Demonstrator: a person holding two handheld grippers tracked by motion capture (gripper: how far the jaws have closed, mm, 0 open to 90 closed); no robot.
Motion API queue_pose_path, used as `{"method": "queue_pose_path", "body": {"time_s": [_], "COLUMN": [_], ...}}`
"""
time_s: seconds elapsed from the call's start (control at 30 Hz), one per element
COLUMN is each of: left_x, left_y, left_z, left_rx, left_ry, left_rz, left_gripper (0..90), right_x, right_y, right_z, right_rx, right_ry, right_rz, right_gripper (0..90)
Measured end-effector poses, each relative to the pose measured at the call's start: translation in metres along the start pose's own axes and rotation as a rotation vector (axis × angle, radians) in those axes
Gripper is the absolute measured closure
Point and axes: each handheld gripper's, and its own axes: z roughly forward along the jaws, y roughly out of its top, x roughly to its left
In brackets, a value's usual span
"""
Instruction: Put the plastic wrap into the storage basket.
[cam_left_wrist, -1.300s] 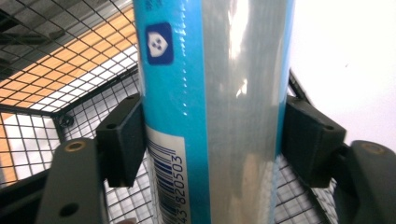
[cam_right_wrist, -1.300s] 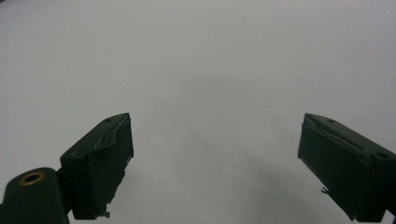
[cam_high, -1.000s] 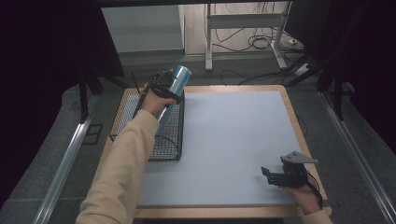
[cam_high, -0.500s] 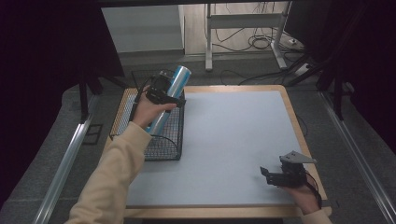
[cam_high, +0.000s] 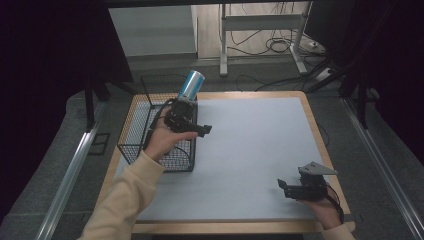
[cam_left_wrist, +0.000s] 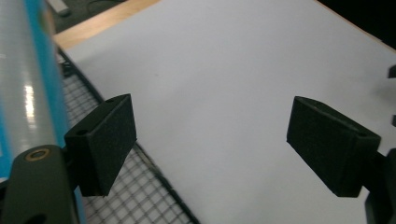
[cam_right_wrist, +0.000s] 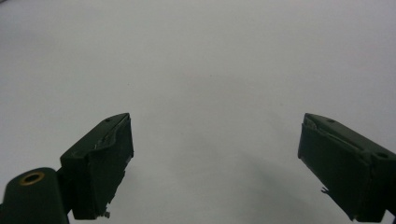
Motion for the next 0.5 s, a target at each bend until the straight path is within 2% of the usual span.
{"method": "queue_pose_path", "body": {"time_s": [0.13, 0.3, 0.4, 0.5], "left_x": [-0.011, -0.024, -0.035, -0.043], "left_y": [-0.007, -0.016, -0.024, -0.029], "left_z": [0.008, 0.016, 0.021, 0.027], "left_rx": [0.01, 0.006, 0.007, 0.007], "left_ry": [-0.012, -0.052, -0.087, -0.096], "left_rz": [0.021, 0.03, 0.051, 0.055], "left_gripper": [16.3, 16.7, 16.7, 16.7], "right_x": [-0.001, -0.002, -0.001, -0.001], "right_y": [0.0, 0.0, 0.0, 0.0], "right_z": [-0.001, -0.001, -0.001, -0.001], "right_rx": [-0.003, -0.004, -0.004, -0.003], "right_ry": [0.001, -0.001, 0.002, 0.0], "right_rz": [0.005, 0.008, 0.006, 0.006], "right_gripper": [10.4, 10.4, 10.4, 10.5]}}
